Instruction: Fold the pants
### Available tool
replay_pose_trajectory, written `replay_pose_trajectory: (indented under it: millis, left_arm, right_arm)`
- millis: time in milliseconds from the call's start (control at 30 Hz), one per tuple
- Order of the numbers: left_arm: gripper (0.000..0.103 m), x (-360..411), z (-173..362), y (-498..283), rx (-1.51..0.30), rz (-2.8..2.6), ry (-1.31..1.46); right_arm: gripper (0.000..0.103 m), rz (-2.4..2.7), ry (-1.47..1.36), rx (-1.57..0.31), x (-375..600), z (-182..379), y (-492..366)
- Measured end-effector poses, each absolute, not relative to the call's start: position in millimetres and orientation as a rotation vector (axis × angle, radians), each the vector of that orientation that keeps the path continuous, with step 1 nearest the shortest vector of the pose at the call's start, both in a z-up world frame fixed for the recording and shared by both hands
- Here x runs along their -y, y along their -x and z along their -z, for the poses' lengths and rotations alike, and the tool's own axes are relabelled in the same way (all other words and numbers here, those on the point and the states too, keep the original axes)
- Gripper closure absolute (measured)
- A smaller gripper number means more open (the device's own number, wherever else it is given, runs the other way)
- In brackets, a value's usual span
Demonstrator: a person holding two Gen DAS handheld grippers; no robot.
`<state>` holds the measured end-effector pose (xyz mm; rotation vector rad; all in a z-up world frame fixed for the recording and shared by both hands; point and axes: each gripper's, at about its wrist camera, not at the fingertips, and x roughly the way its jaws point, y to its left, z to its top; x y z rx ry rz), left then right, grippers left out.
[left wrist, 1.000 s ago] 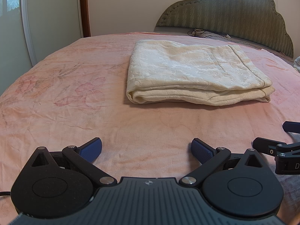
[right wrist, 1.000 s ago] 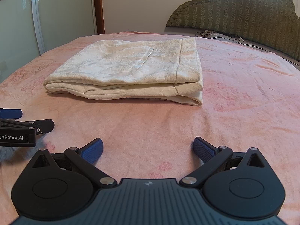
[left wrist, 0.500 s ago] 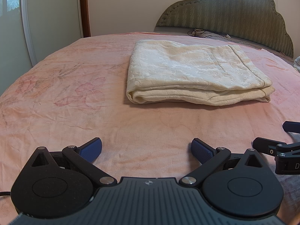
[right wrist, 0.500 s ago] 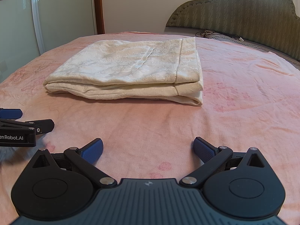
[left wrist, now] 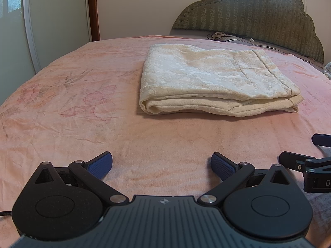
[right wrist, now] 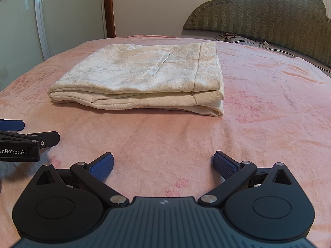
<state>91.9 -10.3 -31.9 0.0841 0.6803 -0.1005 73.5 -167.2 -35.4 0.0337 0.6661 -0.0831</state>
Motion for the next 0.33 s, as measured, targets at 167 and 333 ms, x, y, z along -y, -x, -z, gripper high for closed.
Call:
replay_pose_trajectory:
  millis: [167, 333]
  left_arm:
    - [0.000, 10.0, 32.0, -92.1, -0.680, 0.101, -0.083]
    - [0.000, 10.3, 32.0, -91.8, -0.680, 0.100, -0.083]
  right_arm:
    - [0.000, 0.083, -0.034, -0.666, 167.9, 35.2, -73.1]
    - [0.000, 0.083, -0.034, -0.666, 167.9, 35.2, -73.0]
